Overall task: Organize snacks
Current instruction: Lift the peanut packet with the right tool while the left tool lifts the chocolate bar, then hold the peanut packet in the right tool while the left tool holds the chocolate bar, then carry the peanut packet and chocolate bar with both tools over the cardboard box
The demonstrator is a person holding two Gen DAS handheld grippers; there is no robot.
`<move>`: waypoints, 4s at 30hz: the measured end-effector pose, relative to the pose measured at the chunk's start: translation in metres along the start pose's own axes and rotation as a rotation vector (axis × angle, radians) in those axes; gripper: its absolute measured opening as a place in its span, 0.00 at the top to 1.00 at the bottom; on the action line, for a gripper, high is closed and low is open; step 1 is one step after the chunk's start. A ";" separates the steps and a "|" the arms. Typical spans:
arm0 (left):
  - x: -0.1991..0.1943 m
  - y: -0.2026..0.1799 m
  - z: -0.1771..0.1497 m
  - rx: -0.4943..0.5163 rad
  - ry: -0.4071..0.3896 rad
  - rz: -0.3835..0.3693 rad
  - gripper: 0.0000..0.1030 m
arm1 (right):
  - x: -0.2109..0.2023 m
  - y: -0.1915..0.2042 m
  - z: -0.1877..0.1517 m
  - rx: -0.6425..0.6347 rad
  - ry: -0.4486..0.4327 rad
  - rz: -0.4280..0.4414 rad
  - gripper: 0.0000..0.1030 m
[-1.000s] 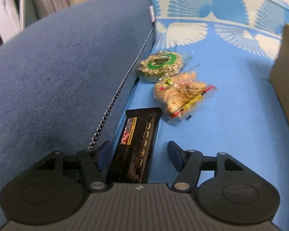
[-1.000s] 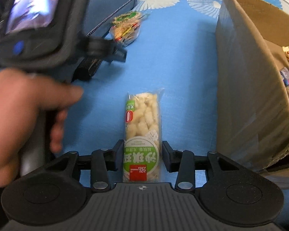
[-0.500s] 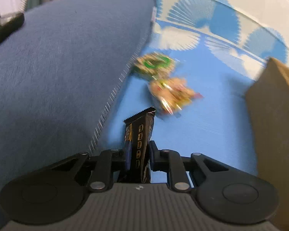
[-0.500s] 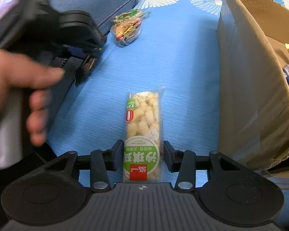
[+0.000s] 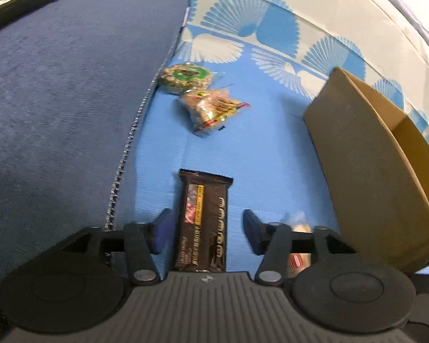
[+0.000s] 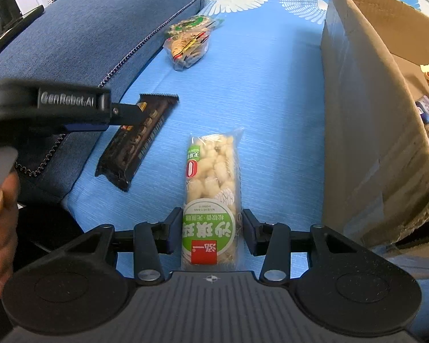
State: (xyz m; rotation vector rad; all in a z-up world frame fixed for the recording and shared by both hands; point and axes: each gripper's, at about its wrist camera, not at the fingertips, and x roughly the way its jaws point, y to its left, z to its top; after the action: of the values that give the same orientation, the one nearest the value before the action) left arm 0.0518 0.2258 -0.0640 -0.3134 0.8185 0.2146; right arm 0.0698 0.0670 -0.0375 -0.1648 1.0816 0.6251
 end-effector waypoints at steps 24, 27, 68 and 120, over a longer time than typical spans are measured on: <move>0.008 -0.007 -0.012 0.039 0.135 0.002 0.58 | -0.012 0.002 -0.009 -0.014 -0.095 0.004 0.63; 0.005 -0.010 -0.016 0.049 0.145 0.000 0.58 | -0.008 0.001 -0.009 -0.001 -0.080 0.004 0.61; 0.013 -0.016 -0.018 0.089 0.157 0.010 0.46 | 0.007 0.013 -0.015 -0.080 -0.081 -0.068 0.56; -0.070 -0.095 0.050 -0.048 -0.134 -0.221 0.59 | -0.147 -0.066 0.024 0.074 -0.672 0.043 0.63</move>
State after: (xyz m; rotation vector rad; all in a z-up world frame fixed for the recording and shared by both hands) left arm 0.0683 0.1507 0.0385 -0.4276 0.6409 0.0475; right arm 0.0778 -0.0349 0.0894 0.1307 0.4571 0.6153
